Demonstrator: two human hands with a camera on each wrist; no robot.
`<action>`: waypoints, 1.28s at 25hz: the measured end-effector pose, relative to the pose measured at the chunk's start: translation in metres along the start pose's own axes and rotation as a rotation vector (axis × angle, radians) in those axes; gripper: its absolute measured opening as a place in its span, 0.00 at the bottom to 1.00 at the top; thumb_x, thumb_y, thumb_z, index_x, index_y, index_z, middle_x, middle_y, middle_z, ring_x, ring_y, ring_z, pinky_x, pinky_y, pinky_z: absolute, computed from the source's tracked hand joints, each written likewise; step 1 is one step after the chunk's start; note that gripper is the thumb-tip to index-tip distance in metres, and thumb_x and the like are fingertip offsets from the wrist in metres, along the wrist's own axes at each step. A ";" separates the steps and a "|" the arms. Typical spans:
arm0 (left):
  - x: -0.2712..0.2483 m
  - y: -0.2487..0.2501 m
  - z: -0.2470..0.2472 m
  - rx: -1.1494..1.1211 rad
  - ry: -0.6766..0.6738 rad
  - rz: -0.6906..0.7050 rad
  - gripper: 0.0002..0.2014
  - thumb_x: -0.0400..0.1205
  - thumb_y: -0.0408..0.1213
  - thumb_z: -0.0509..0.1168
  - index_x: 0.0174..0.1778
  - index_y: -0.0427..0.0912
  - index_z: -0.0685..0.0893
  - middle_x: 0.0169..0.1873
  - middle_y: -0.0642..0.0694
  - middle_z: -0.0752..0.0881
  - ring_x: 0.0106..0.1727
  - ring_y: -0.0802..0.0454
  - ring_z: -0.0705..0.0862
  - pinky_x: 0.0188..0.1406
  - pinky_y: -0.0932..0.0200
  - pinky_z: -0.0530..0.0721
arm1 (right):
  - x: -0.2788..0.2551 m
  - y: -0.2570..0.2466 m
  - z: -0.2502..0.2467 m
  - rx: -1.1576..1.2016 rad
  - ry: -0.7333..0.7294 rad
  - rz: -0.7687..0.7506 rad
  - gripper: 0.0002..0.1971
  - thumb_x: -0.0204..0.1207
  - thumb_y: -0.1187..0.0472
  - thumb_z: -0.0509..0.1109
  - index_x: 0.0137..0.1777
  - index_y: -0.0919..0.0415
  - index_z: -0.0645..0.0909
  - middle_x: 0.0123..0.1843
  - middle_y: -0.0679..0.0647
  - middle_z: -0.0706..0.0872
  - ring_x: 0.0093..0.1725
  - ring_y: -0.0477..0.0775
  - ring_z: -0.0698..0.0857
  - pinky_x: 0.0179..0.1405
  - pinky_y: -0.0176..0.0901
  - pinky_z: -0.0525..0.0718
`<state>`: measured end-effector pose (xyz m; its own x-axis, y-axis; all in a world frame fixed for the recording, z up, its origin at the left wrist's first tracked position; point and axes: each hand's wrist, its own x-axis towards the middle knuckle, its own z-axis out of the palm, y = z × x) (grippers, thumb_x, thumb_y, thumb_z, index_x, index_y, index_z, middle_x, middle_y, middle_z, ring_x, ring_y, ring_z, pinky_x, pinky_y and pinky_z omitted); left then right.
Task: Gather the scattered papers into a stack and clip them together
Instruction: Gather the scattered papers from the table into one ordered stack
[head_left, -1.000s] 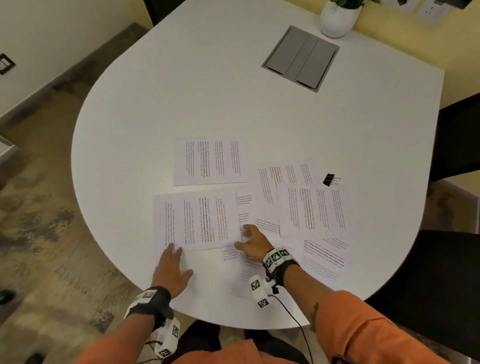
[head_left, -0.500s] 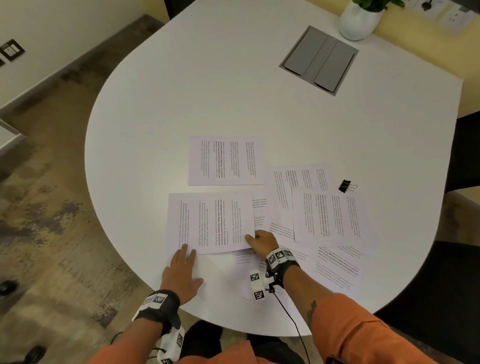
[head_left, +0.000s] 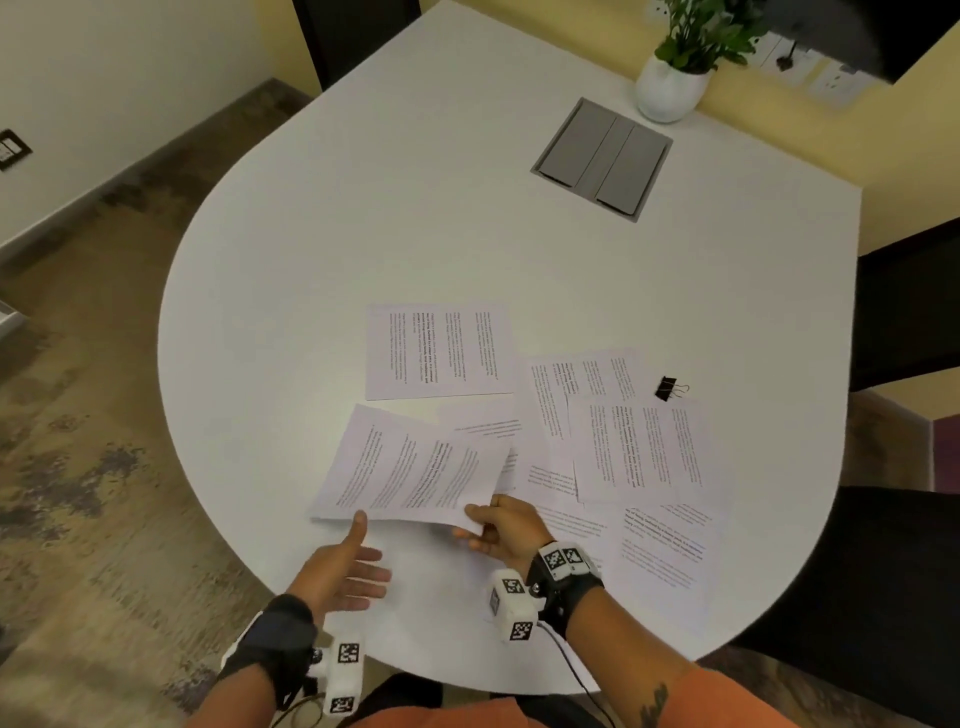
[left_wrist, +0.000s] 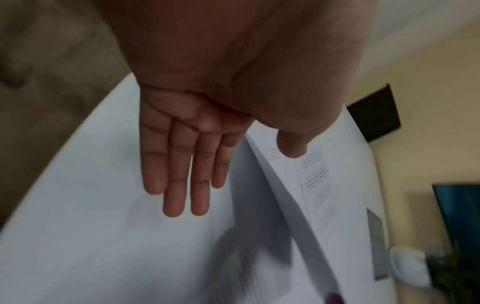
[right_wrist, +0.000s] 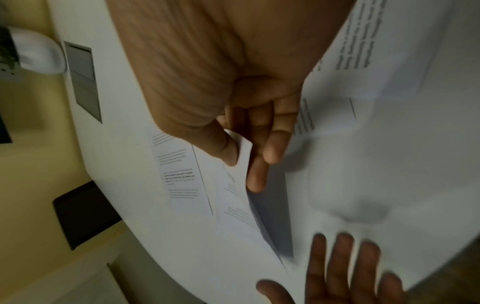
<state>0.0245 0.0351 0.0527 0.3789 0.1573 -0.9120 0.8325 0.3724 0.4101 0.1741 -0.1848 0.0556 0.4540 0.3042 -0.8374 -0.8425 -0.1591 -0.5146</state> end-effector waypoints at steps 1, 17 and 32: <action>-0.005 0.003 0.007 -0.106 -0.081 0.010 0.34 0.83 0.72 0.57 0.62 0.43 0.86 0.53 0.34 0.96 0.56 0.34 0.95 0.60 0.40 0.92 | -0.006 0.000 0.005 -0.001 -0.042 0.013 0.15 0.81 0.68 0.77 0.66 0.66 0.86 0.54 0.61 0.97 0.47 0.59 0.97 0.44 0.45 0.94; -0.012 -0.003 0.071 -0.312 0.210 0.223 0.22 0.84 0.19 0.71 0.75 0.29 0.81 0.64 0.31 0.88 0.57 0.35 0.87 0.59 0.38 0.87 | -0.057 0.029 -0.052 -0.251 -0.166 0.019 0.14 0.76 0.48 0.82 0.50 0.59 0.90 0.50 0.56 0.95 0.46 0.52 0.92 0.54 0.54 0.92; -0.047 -0.008 0.106 -0.033 0.205 0.237 0.24 0.76 0.18 0.77 0.67 0.35 0.82 0.59 0.30 0.91 0.57 0.28 0.90 0.43 0.38 0.93 | -0.059 0.026 -0.120 -0.457 -0.031 -0.030 0.30 0.70 0.37 0.80 0.67 0.53 0.82 0.64 0.51 0.91 0.62 0.49 0.92 0.57 0.49 0.94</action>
<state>0.0431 -0.0724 0.0934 0.4686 0.4232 -0.7754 0.7158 0.3325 0.6141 0.1605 -0.3196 0.0693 0.4611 0.3418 -0.8188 -0.6116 -0.5461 -0.5724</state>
